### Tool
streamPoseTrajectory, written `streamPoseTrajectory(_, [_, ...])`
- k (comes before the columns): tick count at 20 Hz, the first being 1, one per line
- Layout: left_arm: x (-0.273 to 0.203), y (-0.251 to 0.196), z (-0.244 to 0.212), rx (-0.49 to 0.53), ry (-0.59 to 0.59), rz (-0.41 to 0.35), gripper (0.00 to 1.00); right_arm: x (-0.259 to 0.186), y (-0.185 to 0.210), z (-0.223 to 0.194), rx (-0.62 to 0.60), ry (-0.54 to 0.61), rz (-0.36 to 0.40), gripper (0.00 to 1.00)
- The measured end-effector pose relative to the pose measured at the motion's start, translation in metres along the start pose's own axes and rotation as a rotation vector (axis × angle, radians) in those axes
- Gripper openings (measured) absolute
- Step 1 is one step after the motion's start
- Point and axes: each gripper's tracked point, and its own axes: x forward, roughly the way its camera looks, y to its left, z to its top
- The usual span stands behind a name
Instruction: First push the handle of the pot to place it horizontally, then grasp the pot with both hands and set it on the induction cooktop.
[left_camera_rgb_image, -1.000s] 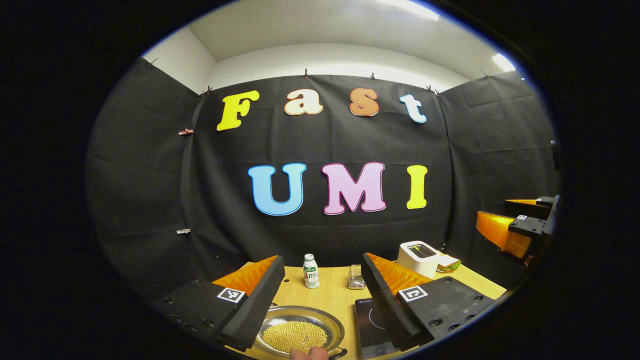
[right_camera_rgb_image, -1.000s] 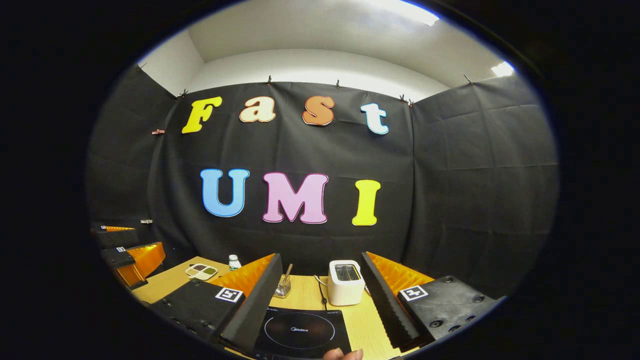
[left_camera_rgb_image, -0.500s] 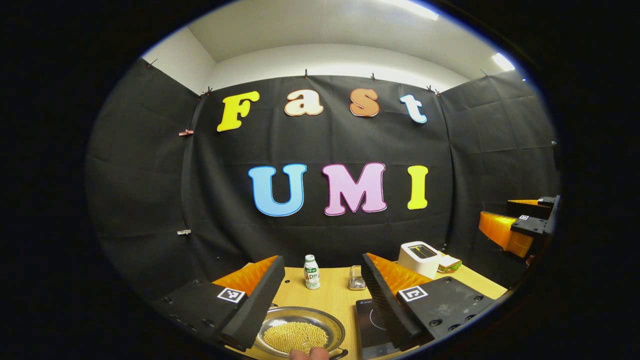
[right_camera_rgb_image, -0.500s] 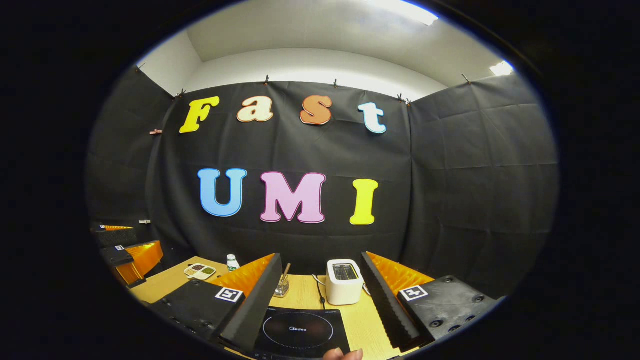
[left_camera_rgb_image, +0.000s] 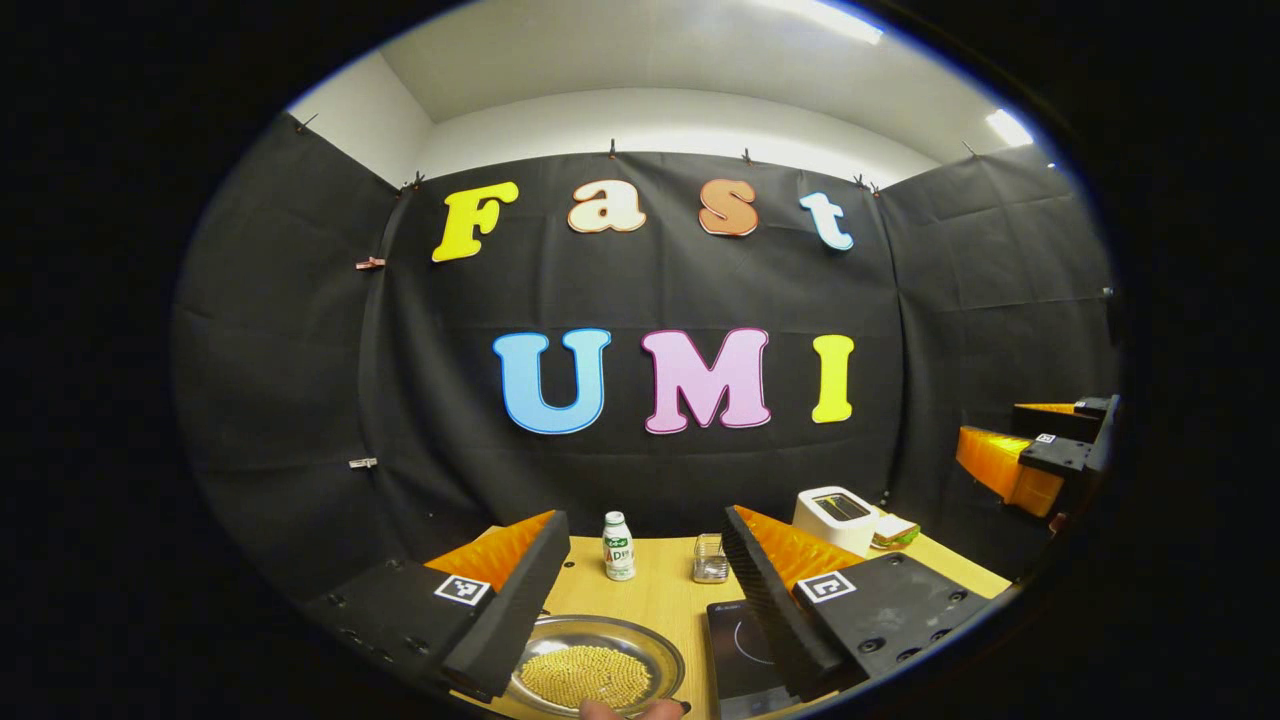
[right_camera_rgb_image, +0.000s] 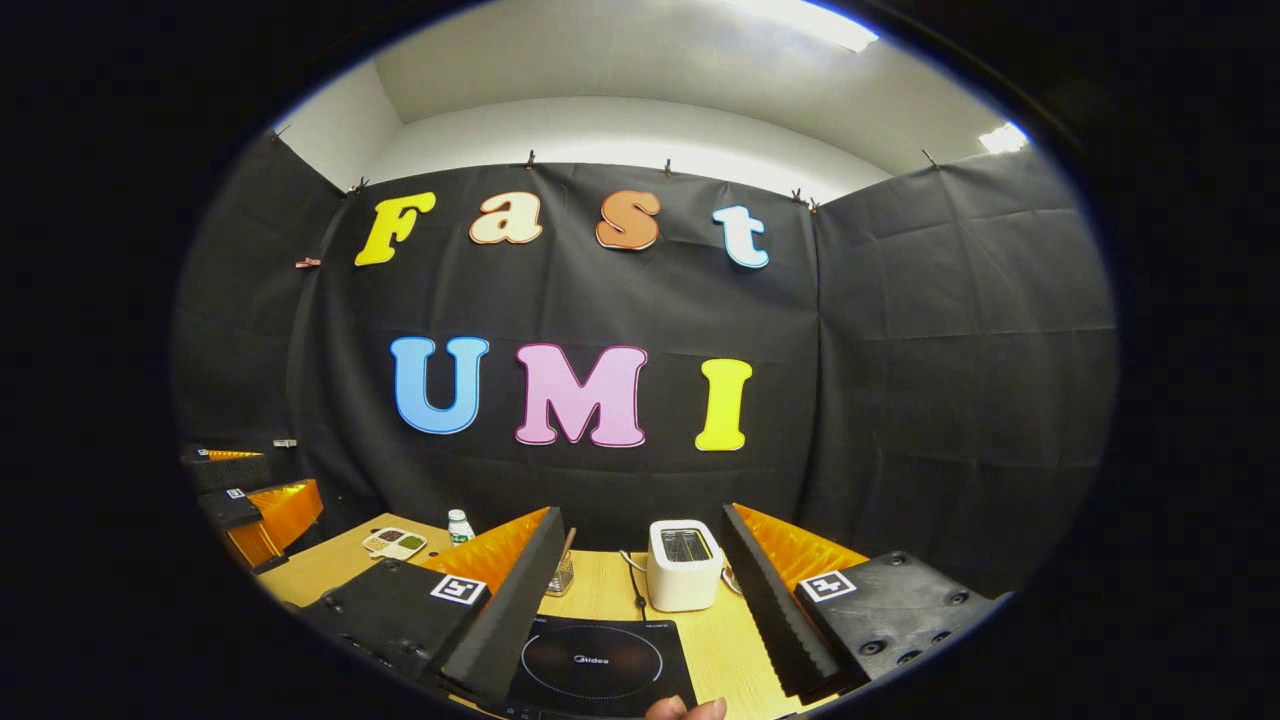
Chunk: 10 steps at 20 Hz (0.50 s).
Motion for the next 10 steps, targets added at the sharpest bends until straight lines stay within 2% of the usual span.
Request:
streamPoseTrajectory(2, [-0.002,-0.005,0.006,-0.006,-0.023,-0.020,0.92,0.001,-0.001,0.001,-0.001,-0.002,-0.004,0.98])
streamPoseTrajectory(7, [-0.005,0.002,0.011,0.046,-0.022,-0.011,0.17,0.002,0.001,-0.001,0.000,0.002,-0.005,0.98])
streamPoseTrajectory(8, [-0.006,0.005,0.013,0.046,-0.024,-0.015,0.05,0.002,0.001,0.000,-0.003,0.000,-0.006,0.98])
streamPoseTrajectory(10, [-0.005,0.001,0.000,0.063,0.017,-0.049,0.06,0.002,0.001,0.001,-0.005,-0.003,-0.007,0.96])
